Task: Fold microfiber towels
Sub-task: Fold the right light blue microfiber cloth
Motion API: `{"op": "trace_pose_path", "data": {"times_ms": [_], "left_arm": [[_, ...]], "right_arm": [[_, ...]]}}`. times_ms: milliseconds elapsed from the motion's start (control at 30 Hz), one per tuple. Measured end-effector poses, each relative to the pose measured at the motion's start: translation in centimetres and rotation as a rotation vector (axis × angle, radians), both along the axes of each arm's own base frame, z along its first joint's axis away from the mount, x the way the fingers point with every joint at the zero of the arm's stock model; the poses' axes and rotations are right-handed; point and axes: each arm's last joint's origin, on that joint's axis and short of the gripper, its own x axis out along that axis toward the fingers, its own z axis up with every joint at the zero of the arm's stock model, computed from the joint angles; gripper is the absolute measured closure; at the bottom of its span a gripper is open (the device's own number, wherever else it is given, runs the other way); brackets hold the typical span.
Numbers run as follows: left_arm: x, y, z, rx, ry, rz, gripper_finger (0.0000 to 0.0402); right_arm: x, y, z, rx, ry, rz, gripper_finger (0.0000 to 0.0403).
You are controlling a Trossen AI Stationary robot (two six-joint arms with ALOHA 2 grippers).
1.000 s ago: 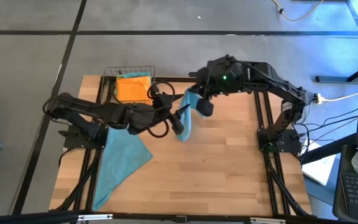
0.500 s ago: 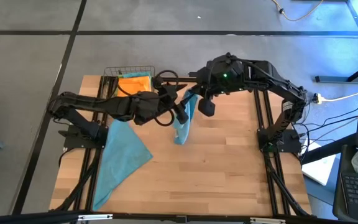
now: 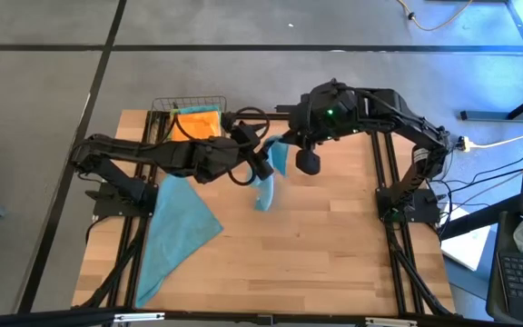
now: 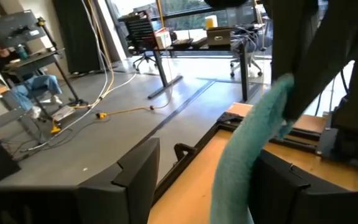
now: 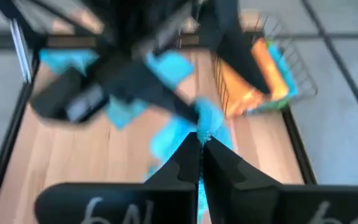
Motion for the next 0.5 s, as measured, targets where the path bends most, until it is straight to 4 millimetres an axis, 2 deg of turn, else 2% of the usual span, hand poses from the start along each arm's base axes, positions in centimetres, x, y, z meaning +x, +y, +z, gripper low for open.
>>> {"op": "trace_pose_path", "data": {"times_ms": [133, 367, 500], "left_arm": [[-0.44, -0.23, 0.42, 0.004, -0.012, 0.005, 0.0202], [-0.72, 0.05, 0.64, 0.021, 0.002, 0.007, 0.0202], [-0.59, -0.09, 0.63, 0.002, 0.001, -0.066, 0.0202]], "right_arm": [[-0.47, -0.04, -0.58, -0.018, 0.079, 0.058, 0.0391], [-0.45, 0.04, -0.40, -0.022, 0.062, 0.088, 0.0391], [-0.44, 0.04, -0.40, -0.037, 0.062, 0.101, 0.0391]]}}
